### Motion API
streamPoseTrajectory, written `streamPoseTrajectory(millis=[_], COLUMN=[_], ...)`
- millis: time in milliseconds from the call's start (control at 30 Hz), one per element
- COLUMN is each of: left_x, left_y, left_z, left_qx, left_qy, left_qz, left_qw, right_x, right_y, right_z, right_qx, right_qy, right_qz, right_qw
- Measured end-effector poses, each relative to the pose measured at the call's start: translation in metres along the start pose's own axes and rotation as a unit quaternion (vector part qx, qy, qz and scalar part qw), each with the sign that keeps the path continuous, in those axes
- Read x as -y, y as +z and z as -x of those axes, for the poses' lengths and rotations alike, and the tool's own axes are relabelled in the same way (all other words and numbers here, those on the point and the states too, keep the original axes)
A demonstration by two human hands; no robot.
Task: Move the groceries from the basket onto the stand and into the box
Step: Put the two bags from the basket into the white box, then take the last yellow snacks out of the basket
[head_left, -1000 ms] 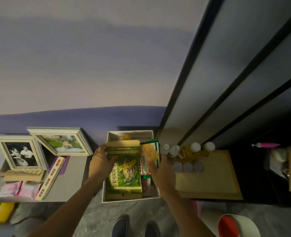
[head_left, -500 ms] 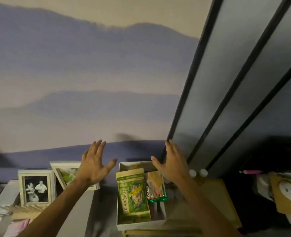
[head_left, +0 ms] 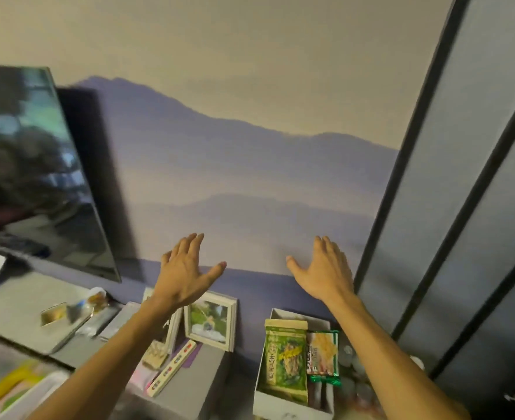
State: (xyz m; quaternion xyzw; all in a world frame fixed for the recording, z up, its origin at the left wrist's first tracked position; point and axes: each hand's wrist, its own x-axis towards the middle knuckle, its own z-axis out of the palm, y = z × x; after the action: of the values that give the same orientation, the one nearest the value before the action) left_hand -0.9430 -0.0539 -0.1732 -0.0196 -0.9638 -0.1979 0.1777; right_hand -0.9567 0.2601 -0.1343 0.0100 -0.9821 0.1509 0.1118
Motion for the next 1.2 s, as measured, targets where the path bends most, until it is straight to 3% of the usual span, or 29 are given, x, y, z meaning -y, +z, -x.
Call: streamPoseTrajectory(millis=[400,733,933,1200], left_x=[0.155,0.299,0.357,0.429], left_y=[-0.149,-0.237,-0.231,-0.155], left_z=[0.177,0.297,0.325,0.347], left_qx=[-0.081,-0.102,-0.086,-0.095], left_qy=[-0.227,-0.341,-0.414,-0.548], left_qz=[-0.031,-0.039,-0.016,0.03], left_qw=[0.97,0.934,0.906,0.83], right_x=[0.224,0.439,0.512,0.594], right_y=[0.057,0.125,0.183,0.307], right_z=[0.074,0.148,0.167,0.145], right_qx=[0.104,0.184,0.248,0.363], right_qy=[-0.192,-0.356,-0.407,-0.513], right_qz=[-0.1,-0.128,-0.095,-0.041], right_qw=[0.971,0.907,0.874,0.777])
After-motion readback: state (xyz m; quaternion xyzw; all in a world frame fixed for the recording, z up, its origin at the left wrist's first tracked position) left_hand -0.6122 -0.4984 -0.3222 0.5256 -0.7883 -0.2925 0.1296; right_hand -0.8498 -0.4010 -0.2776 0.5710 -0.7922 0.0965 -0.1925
